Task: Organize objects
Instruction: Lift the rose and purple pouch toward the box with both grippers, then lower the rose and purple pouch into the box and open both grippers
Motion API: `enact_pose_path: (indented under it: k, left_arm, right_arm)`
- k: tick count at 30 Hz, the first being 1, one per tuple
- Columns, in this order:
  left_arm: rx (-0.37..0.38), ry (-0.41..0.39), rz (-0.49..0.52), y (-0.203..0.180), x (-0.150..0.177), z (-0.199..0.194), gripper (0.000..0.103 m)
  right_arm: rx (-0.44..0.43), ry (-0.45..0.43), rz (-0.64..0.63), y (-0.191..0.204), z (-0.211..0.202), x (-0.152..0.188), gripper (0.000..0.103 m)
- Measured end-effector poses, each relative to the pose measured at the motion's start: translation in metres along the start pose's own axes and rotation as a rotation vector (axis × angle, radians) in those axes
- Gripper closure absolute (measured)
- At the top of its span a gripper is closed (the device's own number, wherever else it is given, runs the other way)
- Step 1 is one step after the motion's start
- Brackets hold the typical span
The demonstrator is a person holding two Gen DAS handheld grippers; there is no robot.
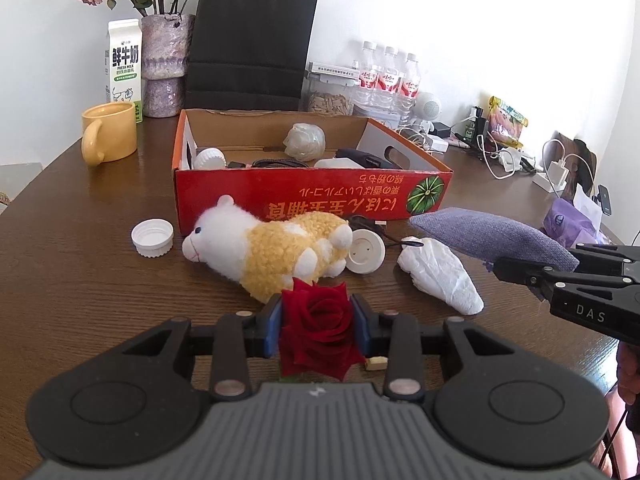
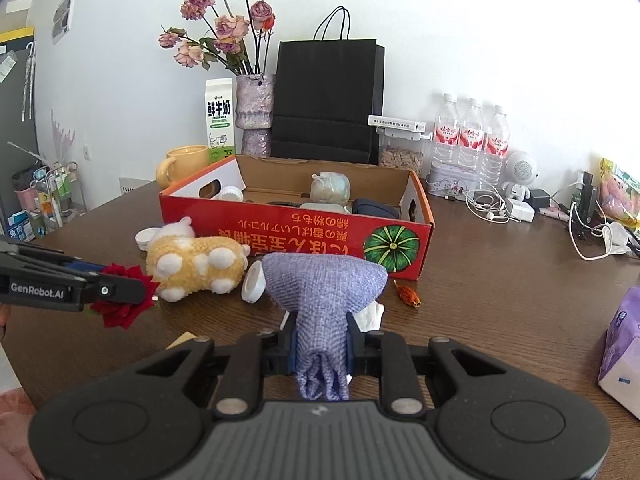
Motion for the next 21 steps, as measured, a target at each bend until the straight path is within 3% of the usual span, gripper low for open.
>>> enact_pose_path:
  k: [21]
  left_arm:
    - [-0.012,-0.148,0.015,0.003,-0.053,0.000,0.068]
  right_arm:
    - [-0.042,-0.096,-0.054,0.009,0.036,-0.056,0.084]
Point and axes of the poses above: each gripper's, at about its wrist camera, not at the fingertips, and z roughly the way its jaws point, y to its left, x to its underside, the point moved 1 cm from there along z, roughly the way its jaws point, and after that the axes turned 3 degrees about -x, right-handed, at the moved point
